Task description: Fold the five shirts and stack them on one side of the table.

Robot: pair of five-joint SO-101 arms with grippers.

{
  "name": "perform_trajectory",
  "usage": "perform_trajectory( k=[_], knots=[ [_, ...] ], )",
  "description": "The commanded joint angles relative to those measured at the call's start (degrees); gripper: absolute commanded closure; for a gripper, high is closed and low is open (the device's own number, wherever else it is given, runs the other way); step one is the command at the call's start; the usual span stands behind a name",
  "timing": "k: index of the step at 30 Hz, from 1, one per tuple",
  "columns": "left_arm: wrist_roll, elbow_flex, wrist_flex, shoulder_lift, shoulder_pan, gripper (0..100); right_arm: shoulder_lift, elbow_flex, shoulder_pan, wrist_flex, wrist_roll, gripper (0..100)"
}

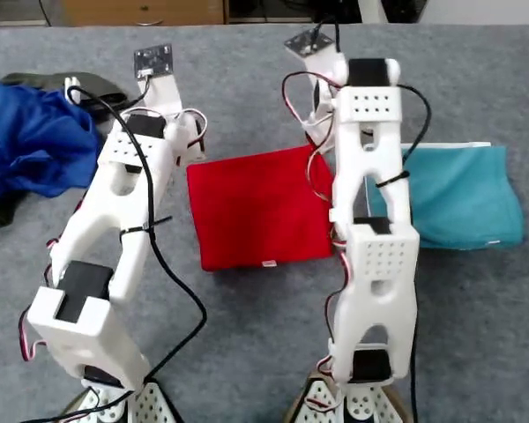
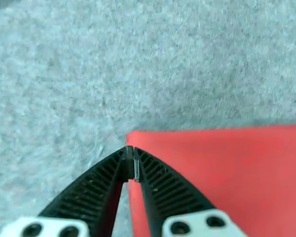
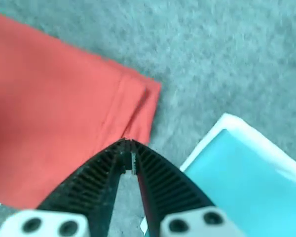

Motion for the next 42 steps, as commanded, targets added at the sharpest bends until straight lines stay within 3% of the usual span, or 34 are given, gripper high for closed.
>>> perform_trajectory(
  k=[1, 4, 7, 11, 19, 23, 30, 35, 38, 42],
  knots=[
    [-2.2, 3.34, 0.79, -4.79, -0.53, 98, -4.7, 3.47, -1.8, -3.6, -0.35, 99.6],
    [-2.37, 12.31, -3.08, -7.25, -1.67, 98, -2.77, 6.11, -1.89, -7.12, -0.35, 99.6],
    [-2.2, 21.98, -13.89, -8.22, -2.29, 98, 0.31, 6.81, -1.89, -10.46, -0.35, 99.6],
    [-1.85, 23.47, -19.6, -4.97, 0.0, 98, 6.2, 6.2, -1.36, -13.45, -0.7, 99.6],
    [1.32, 9.14, -9.49, 6.64, -1.76, 98, 13.05, 4.79, 0.13, -16.44, -0.79, 99.6],
    [0.79, 7.38, -8.62, 6.11, -2.02, 98, 12.7, 3.74, -0.04, -15.12, -0.79, 99.6],
    [0.79, 5.1, -5.98, -4.88, -1.49, 98, 7.43, -6.29, 0.22, -4.31, -0.79, 99.6],
    [1.23, 5.45, -9.32, -4.97, -0.79, 98, 2.15, -14.37, 0.31, 4.31, -0.79, 99.6],
    [0.88, 4.92, -10.29, 0.13, -0.97, 98, -4.88, -8.84, 1.1, 4.22, -0.79, 99.6],
    [0.88, 2.73, -8.88, 6.37, -1.05, 98, -17.8, 10.24, 1.01, 3.87, -0.35, 99.6]
  ],
)
